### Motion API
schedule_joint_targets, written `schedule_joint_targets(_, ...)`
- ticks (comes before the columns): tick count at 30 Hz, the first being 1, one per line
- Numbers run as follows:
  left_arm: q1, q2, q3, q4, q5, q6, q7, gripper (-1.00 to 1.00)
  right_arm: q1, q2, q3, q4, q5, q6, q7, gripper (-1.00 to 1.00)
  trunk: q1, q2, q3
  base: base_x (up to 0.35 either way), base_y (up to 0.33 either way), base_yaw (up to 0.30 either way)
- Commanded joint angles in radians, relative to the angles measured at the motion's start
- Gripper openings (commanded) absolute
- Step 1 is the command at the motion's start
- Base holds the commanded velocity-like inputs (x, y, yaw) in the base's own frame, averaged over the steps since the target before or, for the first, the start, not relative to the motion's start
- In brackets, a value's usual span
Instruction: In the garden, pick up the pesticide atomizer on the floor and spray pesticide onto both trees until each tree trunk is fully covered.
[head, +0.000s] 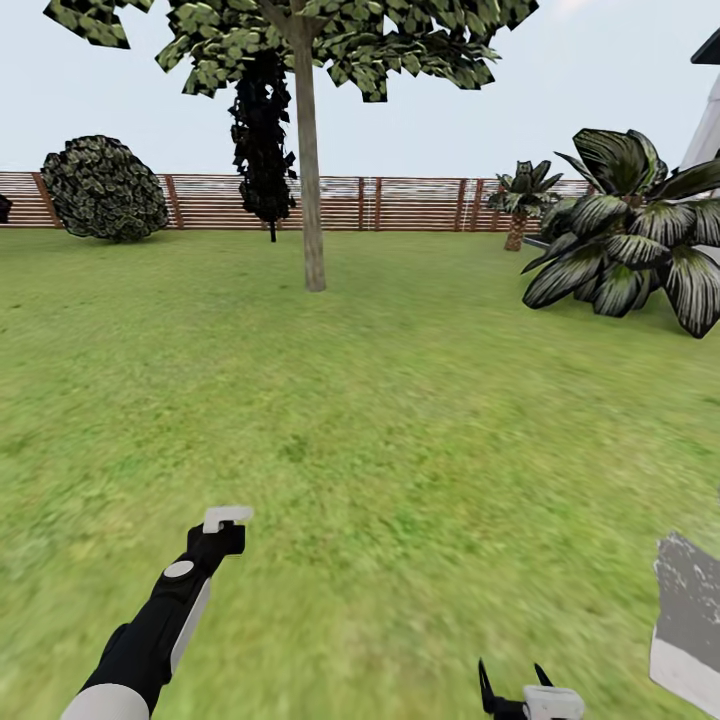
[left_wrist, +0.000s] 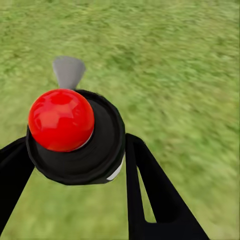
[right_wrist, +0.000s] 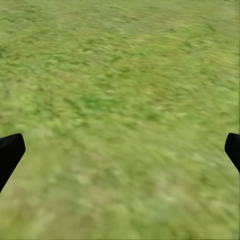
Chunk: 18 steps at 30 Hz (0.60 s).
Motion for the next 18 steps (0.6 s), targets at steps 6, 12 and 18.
schedule_joint_targets(6,0.001,0.0,-0.001,0.0,0.0,0.0,0.0,-1.0,0.0,0.0,0.0,0.001,0.0,0.0,0.0,1.0,0.0,0.0,0.0,0.341,0.0,0.0)
schedule_joint_targets(12,0.001,0.0,-0.001,0.0,0.0,0.0,0.0,-1.0,0.0,0.0,0.0,0.001,0.0,0.0,0.0,1.0,0.0,0.0,0.0,0.341,0.0,0.0)
schedule_joint_targets(18,0.001,0.0,-0.001,0.0,0.0,0.0,0.0,-1.0,0.0,0.0,0.0,0.001,0.0,0.0,0.0,1.0,0.0,0.0,0.0,0.341,0.0,0.0)
